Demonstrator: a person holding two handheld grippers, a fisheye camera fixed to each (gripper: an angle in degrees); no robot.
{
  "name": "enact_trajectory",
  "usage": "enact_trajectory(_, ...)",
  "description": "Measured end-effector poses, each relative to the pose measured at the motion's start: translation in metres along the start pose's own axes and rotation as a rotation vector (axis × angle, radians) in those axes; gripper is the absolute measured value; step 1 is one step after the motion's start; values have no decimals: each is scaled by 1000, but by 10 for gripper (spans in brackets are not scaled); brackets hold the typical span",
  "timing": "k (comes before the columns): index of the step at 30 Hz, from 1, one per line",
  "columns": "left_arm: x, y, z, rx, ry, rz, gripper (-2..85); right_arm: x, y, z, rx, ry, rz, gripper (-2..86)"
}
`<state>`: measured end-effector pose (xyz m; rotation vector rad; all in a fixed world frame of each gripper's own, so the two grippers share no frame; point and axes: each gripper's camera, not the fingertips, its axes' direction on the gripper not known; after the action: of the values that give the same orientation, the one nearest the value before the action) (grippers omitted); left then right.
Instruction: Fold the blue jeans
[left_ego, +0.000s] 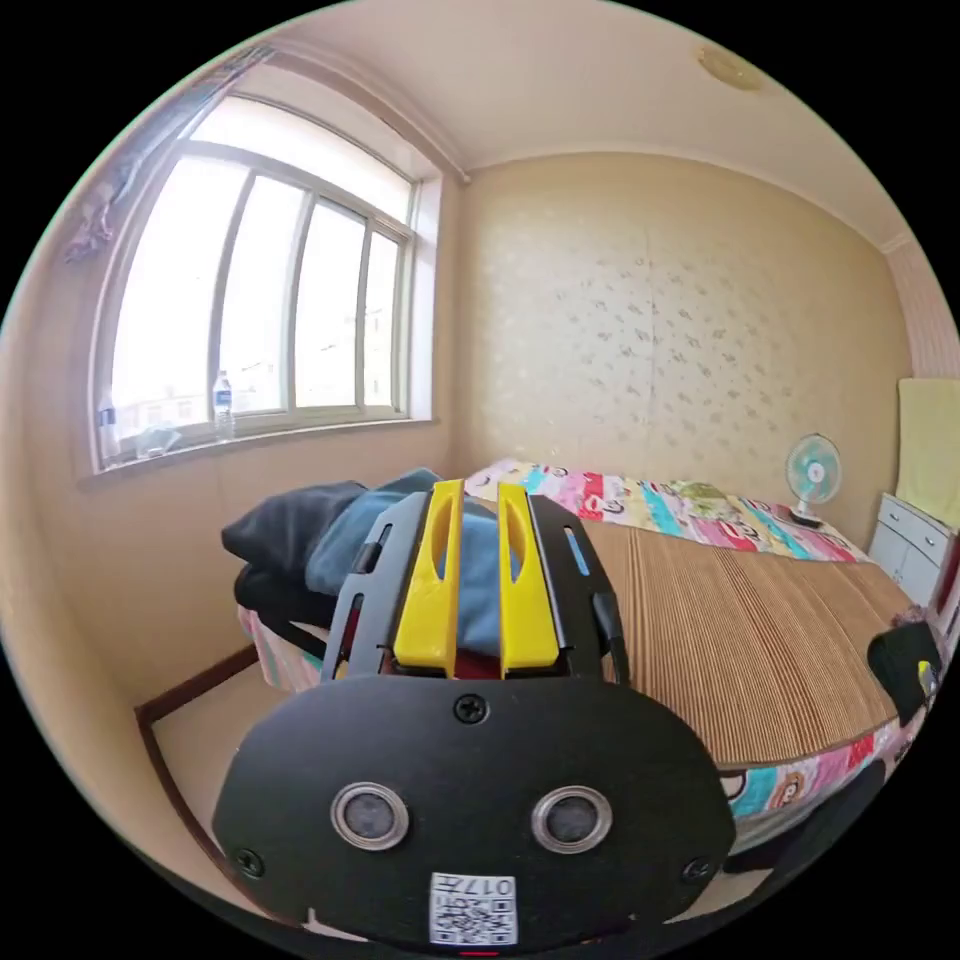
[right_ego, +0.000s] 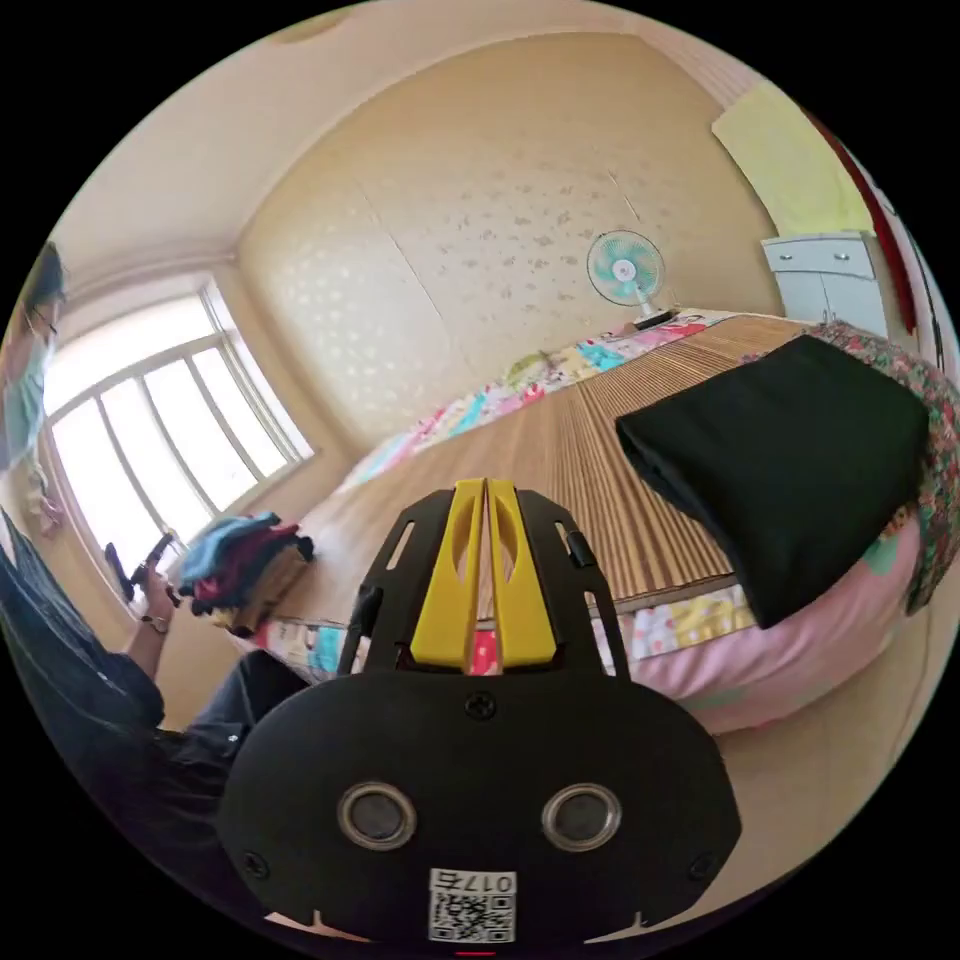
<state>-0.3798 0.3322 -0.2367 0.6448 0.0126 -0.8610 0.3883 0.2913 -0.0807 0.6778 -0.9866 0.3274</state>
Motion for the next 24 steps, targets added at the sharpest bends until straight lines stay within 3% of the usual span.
enact_trajectory(2, -28, -6, 19, -73, -2, -44, 74, 12, 2, -17, 48, -52, 84, 6)
enact_trajectory(4, -48, 8, 68, -292, 36, -35, 99, 27, 5, -32, 82, -137, 162, 5)
enact_trajectory(6, -53, 26, 88, -393, 72, -55, 107, 34, 7, -39, 99, -182, 204, 5)
enact_trajectory(9, -51, 30, 62, -318, 96, -34, 78, 40, 9, -50, 114, -242, 238, 4)
enact_trajectory(14, -38, 2, 41, -217, 466, -118, 7, 42, 5, -68, 97, -284, 214, 3)
enact_trajectory(18, 32, -24, 51, -257, 686, -84, -1, 45, 4, -85, 150, -327, 237, 3)
enact_trajectory(24, 200, 8, 34, -342, 861, 263, -3, 45, 9, -87, 87, -252, 260, 3)
